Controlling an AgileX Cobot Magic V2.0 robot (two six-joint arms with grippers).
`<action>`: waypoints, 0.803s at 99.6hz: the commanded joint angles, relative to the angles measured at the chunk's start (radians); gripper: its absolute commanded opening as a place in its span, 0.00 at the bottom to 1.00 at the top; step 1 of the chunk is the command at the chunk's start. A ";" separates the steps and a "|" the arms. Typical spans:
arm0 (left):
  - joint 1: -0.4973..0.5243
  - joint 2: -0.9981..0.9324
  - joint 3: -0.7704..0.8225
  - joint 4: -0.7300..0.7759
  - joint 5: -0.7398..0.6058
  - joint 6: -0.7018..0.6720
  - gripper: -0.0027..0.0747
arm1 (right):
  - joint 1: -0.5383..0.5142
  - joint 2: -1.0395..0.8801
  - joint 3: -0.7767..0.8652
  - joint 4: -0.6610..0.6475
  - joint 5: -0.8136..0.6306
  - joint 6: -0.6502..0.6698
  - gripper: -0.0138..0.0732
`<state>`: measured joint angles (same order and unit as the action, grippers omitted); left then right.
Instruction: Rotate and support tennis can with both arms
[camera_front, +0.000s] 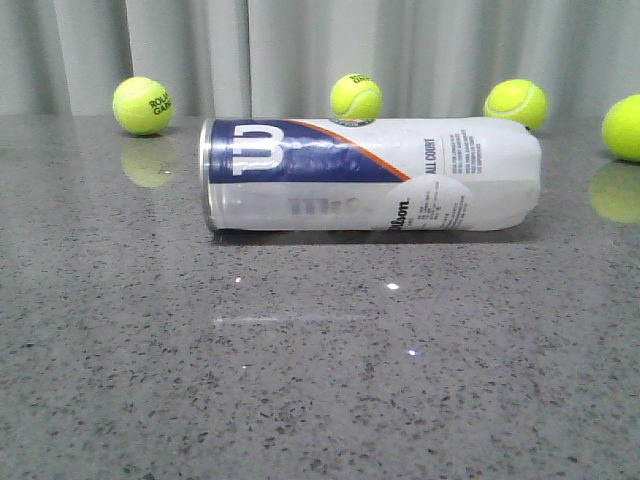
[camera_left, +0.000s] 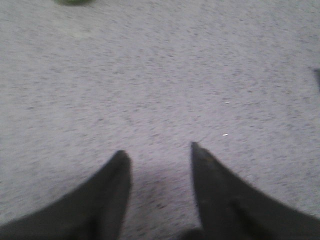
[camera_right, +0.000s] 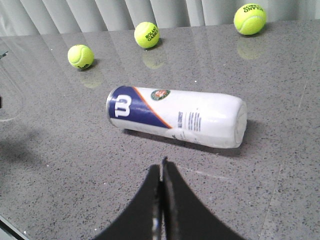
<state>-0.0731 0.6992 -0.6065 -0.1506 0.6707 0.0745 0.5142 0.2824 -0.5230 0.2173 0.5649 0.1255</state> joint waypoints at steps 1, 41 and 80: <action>-0.003 0.084 -0.075 -0.139 -0.050 0.054 0.69 | -0.006 0.006 -0.025 0.007 -0.081 -0.001 0.09; -0.004 0.467 -0.212 -0.964 0.204 0.486 0.73 | -0.006 0.006 -0.025 0.007 -0.081 -0.001 0.09; -0.212 0.682 -0.212 -1.193 0.295 0.597 0.67 | -0.006 0.006 -0.025 0.007 -0.081 -0.001 0.09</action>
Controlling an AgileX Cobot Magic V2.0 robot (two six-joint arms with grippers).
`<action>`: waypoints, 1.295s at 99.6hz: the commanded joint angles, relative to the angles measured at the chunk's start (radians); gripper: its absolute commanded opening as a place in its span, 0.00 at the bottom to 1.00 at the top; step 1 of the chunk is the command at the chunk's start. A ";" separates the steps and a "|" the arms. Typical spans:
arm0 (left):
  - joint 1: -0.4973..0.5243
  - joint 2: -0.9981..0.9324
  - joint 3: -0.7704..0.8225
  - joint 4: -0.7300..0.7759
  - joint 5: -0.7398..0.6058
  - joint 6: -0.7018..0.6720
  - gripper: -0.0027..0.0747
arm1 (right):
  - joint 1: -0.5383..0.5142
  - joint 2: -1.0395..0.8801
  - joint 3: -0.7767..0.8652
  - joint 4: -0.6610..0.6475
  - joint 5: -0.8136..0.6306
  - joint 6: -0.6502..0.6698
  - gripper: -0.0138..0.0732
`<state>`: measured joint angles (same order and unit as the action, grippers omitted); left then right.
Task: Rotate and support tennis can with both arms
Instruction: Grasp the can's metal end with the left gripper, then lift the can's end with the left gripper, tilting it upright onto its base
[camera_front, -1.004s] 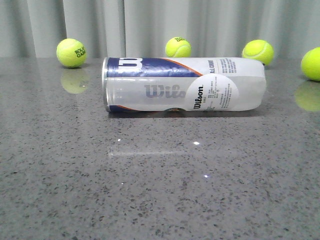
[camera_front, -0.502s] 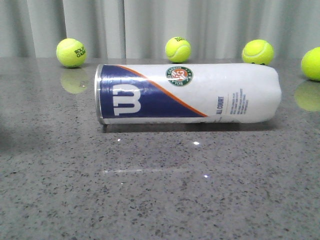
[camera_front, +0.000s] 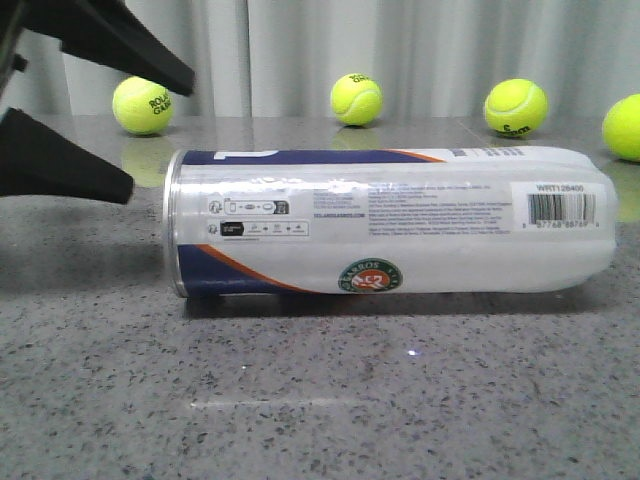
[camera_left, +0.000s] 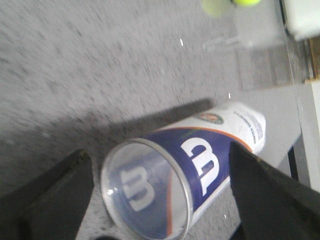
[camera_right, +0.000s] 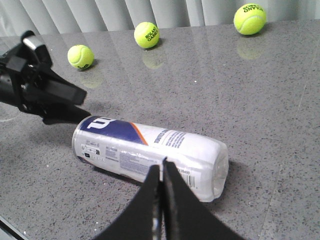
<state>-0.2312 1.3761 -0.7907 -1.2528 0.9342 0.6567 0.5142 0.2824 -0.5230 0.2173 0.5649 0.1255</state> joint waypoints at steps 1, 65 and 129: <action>-0.058 0.008 -0.028 -0.095 0.032 0.017 0.67 | -0.006 0.006 -0.025 0.007 -0.081 -0.001 0.09; -0.134 0.076 -0.028 -0.467 0.277 0.392 0.01 | -0.006 0.006 -0.025 0.007 -0.081 -0.001 0.09; -0.140 -0.181 -0.456 0.446 0.044 0.024 0.01 | -0.006 0.006 -0.025 0.007 -0.081 -0.001 0.09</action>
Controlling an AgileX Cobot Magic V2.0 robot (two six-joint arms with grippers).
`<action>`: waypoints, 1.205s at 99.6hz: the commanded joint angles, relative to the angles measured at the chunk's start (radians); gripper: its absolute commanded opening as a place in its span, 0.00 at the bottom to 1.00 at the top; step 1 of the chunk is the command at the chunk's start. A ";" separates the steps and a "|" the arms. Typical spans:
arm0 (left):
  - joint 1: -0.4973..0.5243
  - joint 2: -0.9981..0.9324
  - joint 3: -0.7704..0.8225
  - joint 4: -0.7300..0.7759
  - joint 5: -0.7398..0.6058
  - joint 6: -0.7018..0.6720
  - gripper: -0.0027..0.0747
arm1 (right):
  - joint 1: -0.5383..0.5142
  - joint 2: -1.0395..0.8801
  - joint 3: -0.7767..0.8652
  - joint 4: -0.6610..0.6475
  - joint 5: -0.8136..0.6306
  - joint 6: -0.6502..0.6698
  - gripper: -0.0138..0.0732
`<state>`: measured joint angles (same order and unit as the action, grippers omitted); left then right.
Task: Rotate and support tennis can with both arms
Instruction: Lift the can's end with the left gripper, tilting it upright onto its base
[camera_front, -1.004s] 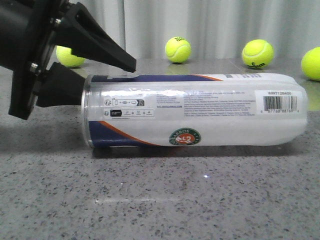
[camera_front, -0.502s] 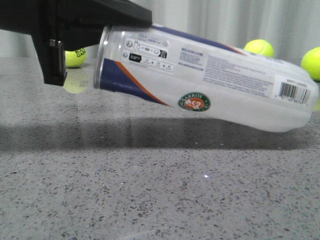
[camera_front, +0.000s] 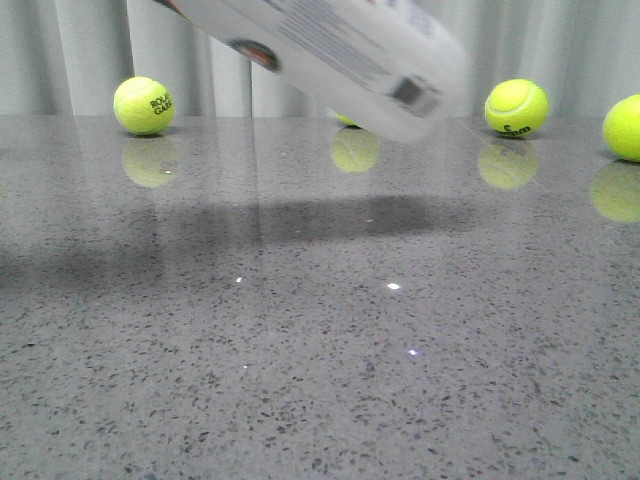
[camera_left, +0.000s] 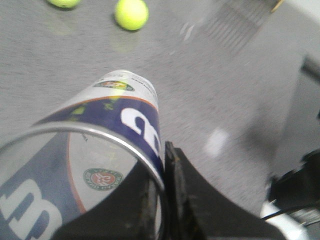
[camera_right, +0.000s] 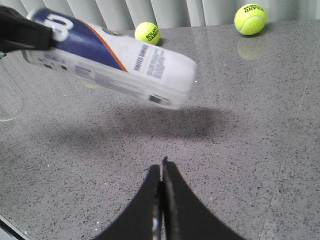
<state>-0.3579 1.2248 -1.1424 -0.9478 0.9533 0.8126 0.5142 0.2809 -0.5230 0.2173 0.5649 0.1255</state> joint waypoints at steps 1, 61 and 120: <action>-0.014 -0.030 -0.112 0.158 0.030 -0.156 0.01 | -0.006 0.008 -0.025 0.007 -0.081 -0.001 0.09; -0.418 0.134 -0.463 0.981 0.325 -0.609 0.01 | -0.006 0.008 -0.025 0.007 -0.081 -0.001 0.09; -0.414 0.243 -0.555 0.900 0.325 -0.609 0.22 | -0.006 0.008 -0.025 0.007 -0.081 -0.001 0.09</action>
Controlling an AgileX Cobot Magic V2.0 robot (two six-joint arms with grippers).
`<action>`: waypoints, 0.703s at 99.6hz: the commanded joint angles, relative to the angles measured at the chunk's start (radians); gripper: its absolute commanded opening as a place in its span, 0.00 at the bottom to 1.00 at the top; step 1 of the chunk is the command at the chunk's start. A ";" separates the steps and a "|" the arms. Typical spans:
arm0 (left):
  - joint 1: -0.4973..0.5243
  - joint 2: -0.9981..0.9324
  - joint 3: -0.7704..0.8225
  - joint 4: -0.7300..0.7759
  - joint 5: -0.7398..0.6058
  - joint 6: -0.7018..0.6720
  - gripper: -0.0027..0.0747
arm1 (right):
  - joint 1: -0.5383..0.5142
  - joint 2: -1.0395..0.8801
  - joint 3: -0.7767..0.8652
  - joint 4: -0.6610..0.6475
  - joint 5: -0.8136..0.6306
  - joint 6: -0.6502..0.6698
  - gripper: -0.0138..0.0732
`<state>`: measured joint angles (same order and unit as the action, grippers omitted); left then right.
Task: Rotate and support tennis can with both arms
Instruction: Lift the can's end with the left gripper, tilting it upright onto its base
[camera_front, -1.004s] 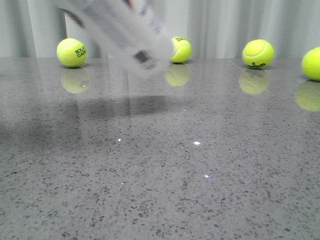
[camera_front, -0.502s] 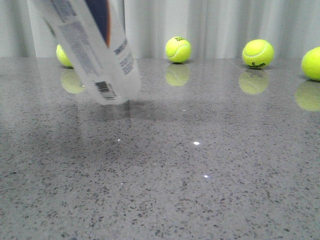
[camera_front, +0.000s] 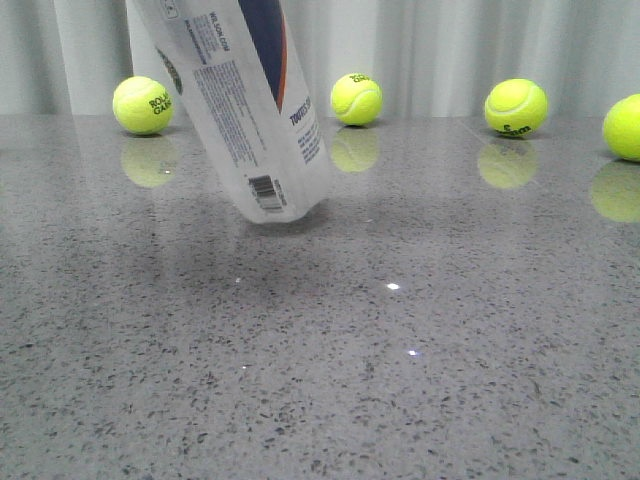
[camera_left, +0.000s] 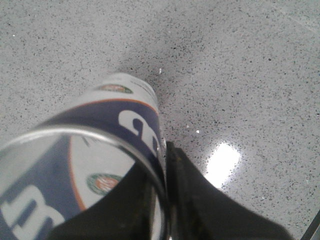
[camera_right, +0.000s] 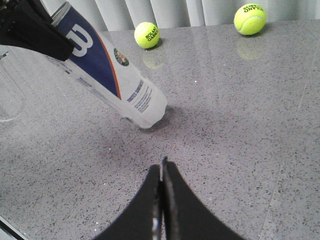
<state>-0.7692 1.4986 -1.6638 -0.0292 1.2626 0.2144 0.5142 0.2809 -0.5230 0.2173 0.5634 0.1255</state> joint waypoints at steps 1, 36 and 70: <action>-0.002 -0.031 -0.034 -0.019 0.015 -0.011 0.24 | -0.006 0.008 -0.025 0.007 -0.079 -0.001 0.09; 0.009 -0.031 -0.036 -0.024 -0.064 -0.011 0.45 | -0.006 0.008 -0.025 0.007 -0.079 -0.001 0.09; 0.129 -0.019 -0.050 -0.219 -0.189 -0.011 0.45 | -0.006 0.008 -0.025 0.007 -0.079 -0.001 0.09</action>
<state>-0.6635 1.5022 -1.6714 -0.1658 1.1551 0.2125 0.5142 0.2809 -0.5230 0.2173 0.5634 0.1255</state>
